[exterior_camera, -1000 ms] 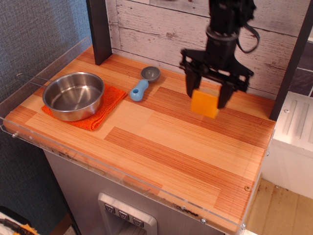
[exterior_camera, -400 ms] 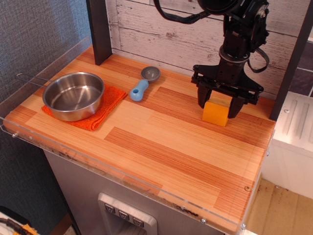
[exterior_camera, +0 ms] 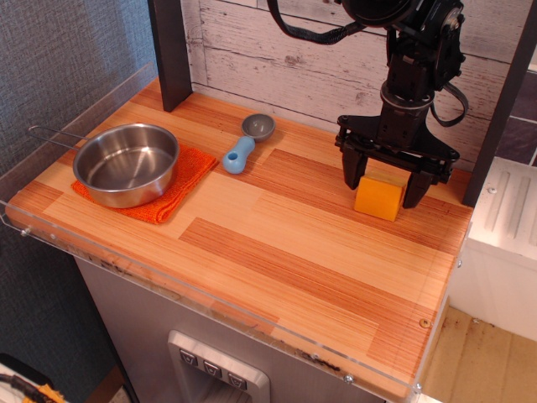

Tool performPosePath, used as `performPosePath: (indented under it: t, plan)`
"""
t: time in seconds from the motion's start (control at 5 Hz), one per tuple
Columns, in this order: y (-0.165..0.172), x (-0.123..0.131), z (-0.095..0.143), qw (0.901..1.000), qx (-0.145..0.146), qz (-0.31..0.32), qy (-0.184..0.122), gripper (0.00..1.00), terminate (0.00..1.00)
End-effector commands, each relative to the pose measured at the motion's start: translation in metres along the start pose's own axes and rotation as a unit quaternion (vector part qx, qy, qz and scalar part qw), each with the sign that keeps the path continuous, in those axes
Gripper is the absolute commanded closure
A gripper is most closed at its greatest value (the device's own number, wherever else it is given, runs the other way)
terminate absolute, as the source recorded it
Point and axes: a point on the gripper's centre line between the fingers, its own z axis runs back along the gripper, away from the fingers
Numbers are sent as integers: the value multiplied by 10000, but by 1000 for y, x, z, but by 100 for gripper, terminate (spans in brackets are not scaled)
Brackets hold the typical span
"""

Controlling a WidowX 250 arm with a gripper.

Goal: Put the cheese towards the right upper corner of the table.

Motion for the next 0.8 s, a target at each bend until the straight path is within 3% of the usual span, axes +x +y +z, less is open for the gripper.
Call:
performPosePath:
  t: [0.0,0.2,0.4,0.6]
  plan:
    - [32,-10,96,9950,-340,-30,-942,0,0]
    - [71,-47,123,9961,-355,26,-812,0,0]
    - [102,-74,119,9973,-164,185,-689,0,0]
    - [110,-77,104,9995,-13,67,-313,0,0]
